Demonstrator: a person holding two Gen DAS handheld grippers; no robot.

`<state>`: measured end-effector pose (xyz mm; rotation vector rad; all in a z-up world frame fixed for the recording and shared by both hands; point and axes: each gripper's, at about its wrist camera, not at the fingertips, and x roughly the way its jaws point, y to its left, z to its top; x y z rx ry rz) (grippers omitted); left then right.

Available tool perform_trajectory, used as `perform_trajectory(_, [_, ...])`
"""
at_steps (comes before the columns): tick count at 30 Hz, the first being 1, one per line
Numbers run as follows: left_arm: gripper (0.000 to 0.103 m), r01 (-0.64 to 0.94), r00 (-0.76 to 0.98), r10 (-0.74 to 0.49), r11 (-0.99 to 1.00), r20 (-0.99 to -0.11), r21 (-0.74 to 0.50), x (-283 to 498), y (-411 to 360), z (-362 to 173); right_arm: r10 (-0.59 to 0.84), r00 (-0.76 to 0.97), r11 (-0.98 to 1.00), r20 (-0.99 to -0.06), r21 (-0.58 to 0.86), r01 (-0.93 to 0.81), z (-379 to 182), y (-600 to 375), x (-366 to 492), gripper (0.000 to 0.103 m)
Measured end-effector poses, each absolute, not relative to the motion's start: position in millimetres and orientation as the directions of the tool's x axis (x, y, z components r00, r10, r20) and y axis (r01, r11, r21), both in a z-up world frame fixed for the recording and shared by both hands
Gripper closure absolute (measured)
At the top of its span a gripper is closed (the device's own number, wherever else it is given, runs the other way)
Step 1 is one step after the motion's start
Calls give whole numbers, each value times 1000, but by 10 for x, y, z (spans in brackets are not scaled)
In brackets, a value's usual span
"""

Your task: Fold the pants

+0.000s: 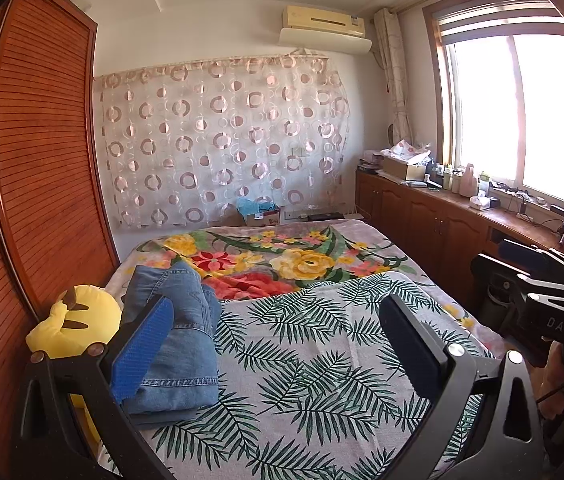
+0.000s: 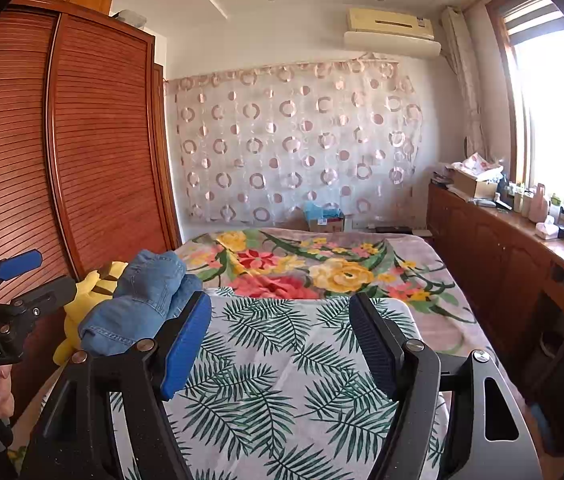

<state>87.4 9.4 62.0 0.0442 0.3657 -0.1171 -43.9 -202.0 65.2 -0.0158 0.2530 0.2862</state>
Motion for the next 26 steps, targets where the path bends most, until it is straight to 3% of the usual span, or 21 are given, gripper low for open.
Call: perform_trajectory(26, [0, 121, 927, -106, 993, -359, 19, 872, 93, 618, 271, 931, 961, -246, 20, -274, 645, -1986, -453, 30])
